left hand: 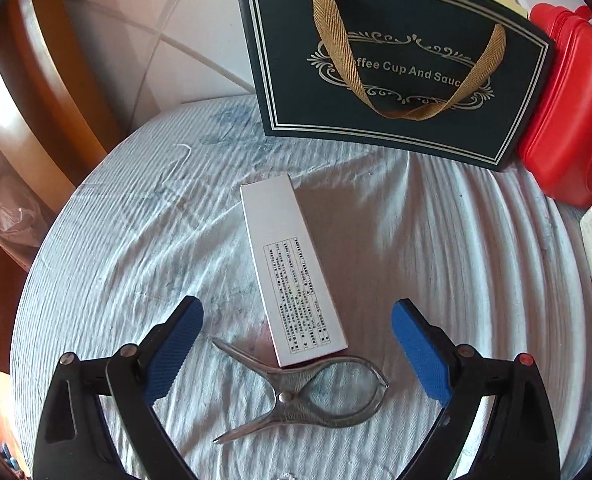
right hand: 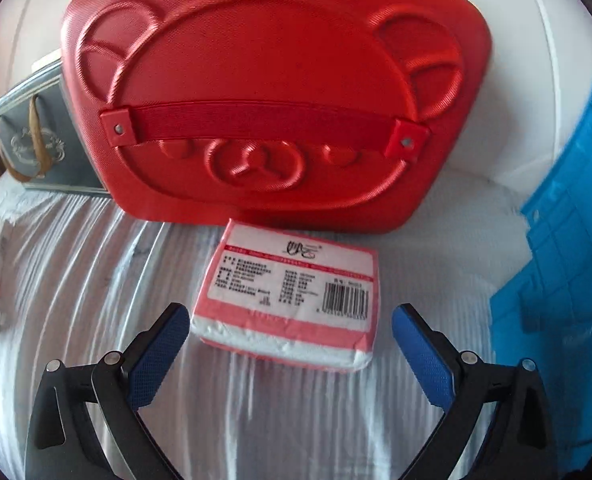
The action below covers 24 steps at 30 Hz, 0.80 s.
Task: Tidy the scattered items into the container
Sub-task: 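Grasp the white box with the left tool while the right tool grasps the tissue pack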
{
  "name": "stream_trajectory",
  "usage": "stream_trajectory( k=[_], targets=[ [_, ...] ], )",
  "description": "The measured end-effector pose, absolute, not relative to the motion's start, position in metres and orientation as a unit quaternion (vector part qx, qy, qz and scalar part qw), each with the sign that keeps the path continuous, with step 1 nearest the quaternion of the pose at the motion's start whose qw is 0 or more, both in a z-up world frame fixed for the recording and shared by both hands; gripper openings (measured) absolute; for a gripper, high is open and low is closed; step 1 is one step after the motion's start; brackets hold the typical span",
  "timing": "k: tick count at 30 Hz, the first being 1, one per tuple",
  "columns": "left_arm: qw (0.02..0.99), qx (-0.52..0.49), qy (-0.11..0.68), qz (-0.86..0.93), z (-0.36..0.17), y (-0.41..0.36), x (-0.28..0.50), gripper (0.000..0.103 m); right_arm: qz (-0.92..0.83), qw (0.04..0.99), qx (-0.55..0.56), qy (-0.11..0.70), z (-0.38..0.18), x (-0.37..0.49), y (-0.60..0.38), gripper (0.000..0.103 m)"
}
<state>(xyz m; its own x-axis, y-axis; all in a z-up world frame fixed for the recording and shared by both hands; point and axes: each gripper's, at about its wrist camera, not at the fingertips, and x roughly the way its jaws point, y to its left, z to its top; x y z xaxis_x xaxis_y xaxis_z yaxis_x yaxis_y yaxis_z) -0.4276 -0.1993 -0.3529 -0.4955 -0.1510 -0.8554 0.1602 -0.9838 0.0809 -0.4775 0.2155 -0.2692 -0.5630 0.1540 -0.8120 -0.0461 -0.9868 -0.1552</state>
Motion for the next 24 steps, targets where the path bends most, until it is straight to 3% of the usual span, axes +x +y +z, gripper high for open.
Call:
stream_trajectory(
  k=[6, 18, 24],
  targets=[
    [0.079, 0.508, 0.009, -0.858, -0.366, -0.199, -0.442, 0.096, 0.847, -0.036, -0.49, -0.202, -0.292, -0.497, 0.204, 0.103],
    [0.069, 0.538, 0.032, -0.839, -0.386, -0.197, -0.453, 0.096, 0.812, -0.155, -0.543, -0.149, -0.306, -0.536, 0.231, 0.103],
    [0.073, 0.537, 0.054, -0.839, -0.388, -0.2, -0.458, 0.096, 0.78, -0.146, -0.55, -0.26, -0.325, -0.514, 0.216, 0.103]
  ],
)
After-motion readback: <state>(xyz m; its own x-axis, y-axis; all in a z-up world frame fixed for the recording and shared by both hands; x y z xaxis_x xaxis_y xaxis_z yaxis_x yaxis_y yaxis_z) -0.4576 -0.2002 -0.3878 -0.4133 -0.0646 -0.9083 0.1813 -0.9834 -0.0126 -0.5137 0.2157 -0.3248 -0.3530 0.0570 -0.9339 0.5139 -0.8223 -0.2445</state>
